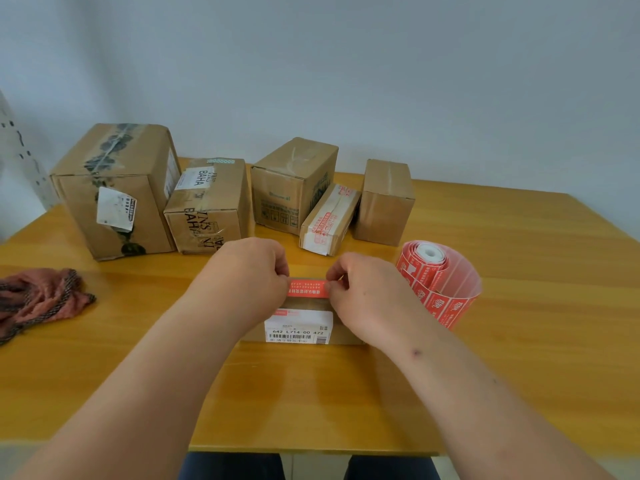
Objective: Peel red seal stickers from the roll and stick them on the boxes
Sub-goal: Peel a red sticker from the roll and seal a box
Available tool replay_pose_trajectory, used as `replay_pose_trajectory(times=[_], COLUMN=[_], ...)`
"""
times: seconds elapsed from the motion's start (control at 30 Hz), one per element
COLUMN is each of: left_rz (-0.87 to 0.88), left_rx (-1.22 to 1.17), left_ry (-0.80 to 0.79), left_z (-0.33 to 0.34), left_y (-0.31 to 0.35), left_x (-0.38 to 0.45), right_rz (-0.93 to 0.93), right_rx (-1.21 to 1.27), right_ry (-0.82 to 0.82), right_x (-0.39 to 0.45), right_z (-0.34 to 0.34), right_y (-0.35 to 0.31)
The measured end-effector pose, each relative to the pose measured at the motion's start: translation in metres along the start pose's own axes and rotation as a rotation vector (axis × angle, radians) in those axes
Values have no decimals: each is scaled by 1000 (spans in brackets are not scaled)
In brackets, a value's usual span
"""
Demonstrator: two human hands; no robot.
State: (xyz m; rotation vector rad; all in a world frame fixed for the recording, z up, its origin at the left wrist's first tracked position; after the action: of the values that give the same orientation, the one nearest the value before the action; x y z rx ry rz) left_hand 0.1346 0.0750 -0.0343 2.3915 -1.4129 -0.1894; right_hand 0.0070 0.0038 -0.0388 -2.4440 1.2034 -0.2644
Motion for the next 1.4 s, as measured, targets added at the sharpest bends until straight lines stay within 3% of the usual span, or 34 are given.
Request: replay_pose_trajectory(times=[0.27, 1.4], left_rz=[-4, 1], left_rx=[32, 209], left_ry=[-25, -23], left_z=[3, 10], left_y=[1, 14], left_x=[2, 5], right_rz=[26, -36], right_rx=[14, 7], right_ry=[-85, 14], right_x=[3, 10], right_z=[1, 6], right_y=[-1, 5])
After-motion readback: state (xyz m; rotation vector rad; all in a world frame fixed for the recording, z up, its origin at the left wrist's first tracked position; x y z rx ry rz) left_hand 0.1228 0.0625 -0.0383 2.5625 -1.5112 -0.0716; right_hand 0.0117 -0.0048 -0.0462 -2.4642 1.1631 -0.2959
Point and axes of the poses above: each hand's wrist, its own x-axis towards the middle knuckle, its own z-axis out of the palm, y = z × x, the point moved 6 cm from there along x, towards the middle knuckle, and after that the axes turned 4 degrees about z, right-handed, at the moved point
